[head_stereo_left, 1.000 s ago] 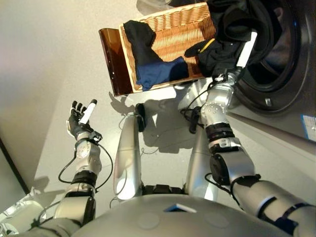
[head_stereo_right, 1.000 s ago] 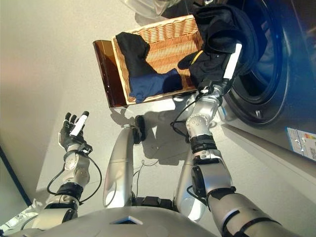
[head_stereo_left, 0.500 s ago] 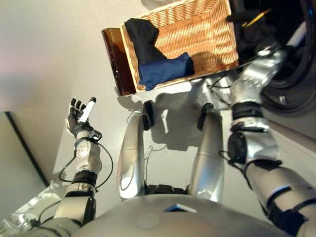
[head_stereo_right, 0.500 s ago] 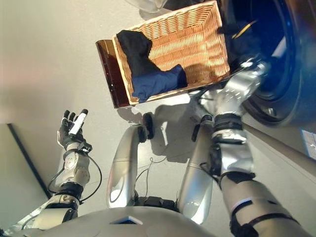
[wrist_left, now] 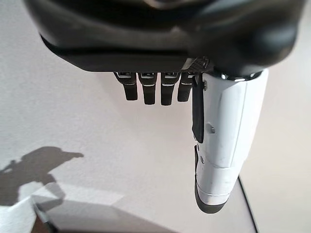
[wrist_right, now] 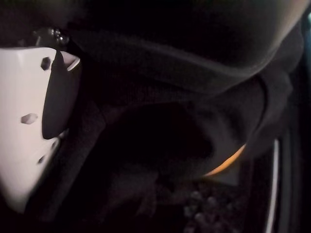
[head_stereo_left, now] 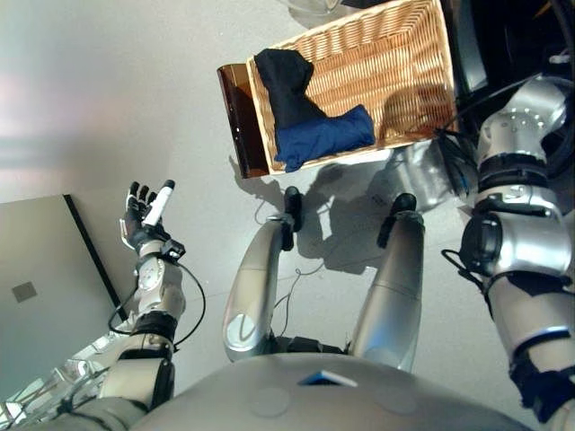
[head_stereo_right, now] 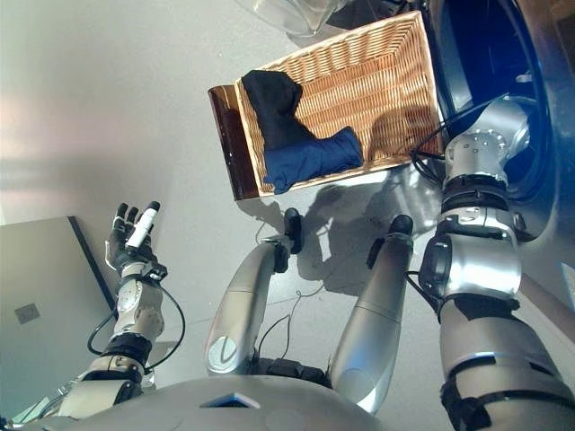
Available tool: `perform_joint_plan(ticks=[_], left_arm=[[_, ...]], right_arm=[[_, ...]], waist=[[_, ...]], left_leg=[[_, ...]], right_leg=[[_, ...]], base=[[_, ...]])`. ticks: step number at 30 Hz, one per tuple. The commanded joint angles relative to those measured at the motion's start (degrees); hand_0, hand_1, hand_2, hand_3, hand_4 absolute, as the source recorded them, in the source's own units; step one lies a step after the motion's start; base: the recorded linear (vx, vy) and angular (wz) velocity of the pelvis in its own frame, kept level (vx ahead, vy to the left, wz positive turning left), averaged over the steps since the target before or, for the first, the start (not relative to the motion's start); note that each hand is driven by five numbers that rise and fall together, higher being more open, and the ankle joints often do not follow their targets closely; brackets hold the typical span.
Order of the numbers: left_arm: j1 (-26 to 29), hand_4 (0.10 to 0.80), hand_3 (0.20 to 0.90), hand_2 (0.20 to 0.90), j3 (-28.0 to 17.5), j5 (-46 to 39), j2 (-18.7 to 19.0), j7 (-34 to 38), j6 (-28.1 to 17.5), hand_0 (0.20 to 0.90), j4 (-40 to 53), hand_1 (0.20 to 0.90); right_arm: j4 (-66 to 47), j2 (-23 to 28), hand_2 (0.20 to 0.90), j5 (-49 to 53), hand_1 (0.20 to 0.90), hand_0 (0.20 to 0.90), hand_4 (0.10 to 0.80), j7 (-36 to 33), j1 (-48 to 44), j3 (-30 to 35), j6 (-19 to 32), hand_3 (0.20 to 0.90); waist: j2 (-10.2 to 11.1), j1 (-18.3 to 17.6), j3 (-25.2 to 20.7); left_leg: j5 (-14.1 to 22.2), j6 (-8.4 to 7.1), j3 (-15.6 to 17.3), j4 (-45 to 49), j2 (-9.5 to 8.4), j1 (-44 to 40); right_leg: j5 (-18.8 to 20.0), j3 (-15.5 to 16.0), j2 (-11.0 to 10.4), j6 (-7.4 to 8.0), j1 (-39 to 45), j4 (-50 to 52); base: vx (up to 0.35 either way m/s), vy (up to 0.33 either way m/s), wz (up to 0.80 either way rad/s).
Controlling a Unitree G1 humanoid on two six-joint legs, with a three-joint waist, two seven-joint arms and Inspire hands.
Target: Pick up the clothes and place them into the washing machine
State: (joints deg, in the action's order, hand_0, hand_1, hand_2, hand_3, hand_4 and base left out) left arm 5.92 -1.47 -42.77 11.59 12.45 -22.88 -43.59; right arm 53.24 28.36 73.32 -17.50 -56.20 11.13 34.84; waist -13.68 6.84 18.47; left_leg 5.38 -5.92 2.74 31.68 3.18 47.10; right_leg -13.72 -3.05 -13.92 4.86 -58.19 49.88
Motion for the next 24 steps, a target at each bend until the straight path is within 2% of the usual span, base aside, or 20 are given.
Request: perform_joint_plan(ticks=[1, 3, 7, 8, 9, 10, 12, 13, 14, 18, 20, 23, 24], left_arm=[[0.49, 0.8, 0.9, 0.9, -0.92, -1.23, 3.91, -0.2, -4.4, 0.9, -2.96, 0.9], [1.04, 0.8, 0.9, 0.9, -0.58, -1.44, 3.4, -0.46, -3.88, 0.9, -3.99, 0.9], [1.57, 0.8, 0.9, 0.9, -0.38, -1.47, 3.18, -0.94, -3.35, 0.9, -4.96, 0.9], [2.05, 0.8, 0.9, 0.9, -0.28, -1.71, 2.88, -1.29, -3.12, 0.9, -5.4, 0.9], [2.02, 0.8, 0.9, 0.9, -0.31, -1.72, 2.91, -1.32, -3.12, 0.9, -5.42, 0.9], [2.3, 0.8, 0.9, 0.9, -0.21, -1.64, 2.68, -1.59, -2.63, 0.9, -5.82, 0.9], [2.39, 0.8, 0.9, 0.9, -0.08, -1.36, 2.79, -1.66, -2.45, 0.9, -6.2, 0.9], [2.69, 0.8, 0.9, 0.9, 0.22, -0.98, 2.42, -1.61, -2.18, 0.9, -7.34, 0.9], [2.62, 0.8, 0.9, 0.9, 0.21, -0.99, 2.45, -1.63, -2.19, 0.9, -7.35, 0.9], [3.63, 0.8, 0.9, 0.9, 0.12, 0.82, 2.1, -1.14, -0.93, 0.9, -10.85, 0.9], [3.71, 0.8, 0.9, 0.9, 0.09, 1.46, 1.99, -1.14, -0.64, 0.9, -11.1, 0.9], [3.54, 0.8, 0.9, 0.9, 0.22, 4.01, 2.15, -1.01, -0.12, 0.9, -12.96, 0.9], [3.31, 0.8, 0.9, 0.9, 0.25, 5.82, 2.18, -1.46, 0.59, 0.9, -14.68, 0.9]], right_arm=[[-6.25, 5.53, 0.9, -7.0, 0.9, 0.9, 0.8, 3.99, -6.89, -5.17, 2.85, 0.9], [-4.46, 2.04, 0.9, -7.05, 0.9, 0.9, 0.8, 4.19, -4.74, -5.44, 1.81, 0.9], [-3.04, -1.64, 0.9, -7.74, 0.9, 0.9, 0.8, 4.06, -2.56, -6.24, 0.2, 0.9], [-2.65, -4.23, 0.9, -8.2, 0.9, 0.9, 0.8, 4.12, -0.74, -6.91, -0.9, 0.9], [-2.72, -4.3, 0.9, -8.25, 0.9, 0.9, 0.8, 4.08, -0.68, -6.9, -0.9, 0.9], [-3.2, -7.07, 0.9, -8.53, 0.9, 0.9, 0.8, 4.26, 1.66, -7.51, -1.86, 0.9], [-2.7, -8.06, 0.9, -9.53, 0.9, 0.9, 0.8, 3.92, 2.62, -8.49, -2.42, 0.9], [-3.56, -10.89, 0.9, -10.52, 0.9, 0.9, 0.8, 4.18, 5.87, -9.85, -3.6, 0.9], [-3.72, -10.98, 0.9, -10.64, 0.9, 0.9, 0.8, 4.04, 6.0, -9.86, -3.61, 0.9], [-5.11, -14.94, 0.9, -15.2, 0.9, 0.9, 0.8, 2.97, 14.07, -14.03, -6.48, 0.9], [-6.31, -15.4, 0.9, -16.33, 0.9, 0.9, 0.8, 3.21, 15.85, -15.06, -7.5, 0.9], [-6.1, -14.66, 0.9, -22.98, 0.9, 0.9, 0.8, 3.39, 20.84, -18.22, -10.55, 0.9], [-4.87, -13.37, 0.9, -30.49, 0.9, 0.9, 0.8, 3.44, 24.22, -21.4, -13.74, 0.9]], waist=[[0.56, -1.22, -6.61], [1.0, -1.36, -6.49], [1.59, -1.58, -6.34], [2.05, -1.81, -6.16], [2.05, -1.87, -6.11], [2.61, -2.12, -5.99], [2.93, -2.2, -5.91], [3.75, -2.57, -5.82], [3.73, -2.64, -5.73], [6.56, -3.47, -5.7], [7.1, -3.71, -5.57], [8.95, -3.88, -5.77], [10.29, -3.94, -6.13]], left_leg=[[6.46, -0.73, -1.77, 0.71, -1.55, -3.29], [5.55, -0.64, -1.78, -1.35, -1.71, -4.58], [4.38, -0.4, -1.68, -4.46, -2.08, -6.86], [3.62, -0.28, -1.94, -5.97, -2.28, -7.99], [3.55, -0.28, -1.97, -6.08, -2.28, -8.12], [2.71, -0.22, -2.0, -7.8, -2.43, -9.44], [2.07, -0.24, -2.17, -9.03, -2.63, -10.57], [1.09, -0.11, -2.42, -11.03, -2.87, -12.39], [0.98, -0.11, -2.46, -11.25, -2.87, -12.66], [-1.71, 0.09, -3.2, -18.18, -3.19, -19.07], [-2.11, 0.25, -3.36, -19.58, -3.21, -20.82], [-3.47, 0.31, -3.78, -23.2, -3.06, -24.99], [-4.17, 0.41, -4.05, -25.3, -2.83, -27.83]], right_leg=[[4.2, 1.28, 0.48, 3.08, 4.93, -11.0], [5.21, 1.6, 0.7, 2.85, 6.55, -12.82], [6.46, 2.02, 1.23, 2.77, 9.09, -15.94], [7.24, 2.33, 1.49, 2.7, 10.46, -17.52], [7.29, 2.38, 1.49, 2.7, 10.62, -17.64], [7.94, 2.74, 1.77, 2.64, 12.41, -19.47], [8.53, 3.02, 1.85, 2.72, 13.69, -20.7], [9.3, 3.19, 2.45, 2.64, 15.78, -22.78], [9.39, 3.25, 2.45, 2.64, 16.07, -22.98], [11.55, 4.2, 3.05, 2.9, 22.89, -29.2], [12.12, 4.29, 3.12, 2.92, 24.56, -30.55], [13.28, 4.6, 3.58, 3.04, 28.76, -33.79], [14.05, 4.74, 3.79, 3.12, 32.0, -36.2]], base=[[0.0, 0.0, 0.0], [0.0, 0.0, 0.0], [0.005, -0.003, 0.02], [0.0, 0.0, 0.0], [0.02, -0.036, -0.04], [0.0, 0.0, 0.0], [0.01, -0.011, 0.03], [0.014, -0.022, 0.03], [0.018, -0.037, -0.03], [0.043, -0.044, -0.04], [0.036, -0.034, 0.07], [0.054, -0.023, -0.01], [0.058, -0.008, -0.04]])
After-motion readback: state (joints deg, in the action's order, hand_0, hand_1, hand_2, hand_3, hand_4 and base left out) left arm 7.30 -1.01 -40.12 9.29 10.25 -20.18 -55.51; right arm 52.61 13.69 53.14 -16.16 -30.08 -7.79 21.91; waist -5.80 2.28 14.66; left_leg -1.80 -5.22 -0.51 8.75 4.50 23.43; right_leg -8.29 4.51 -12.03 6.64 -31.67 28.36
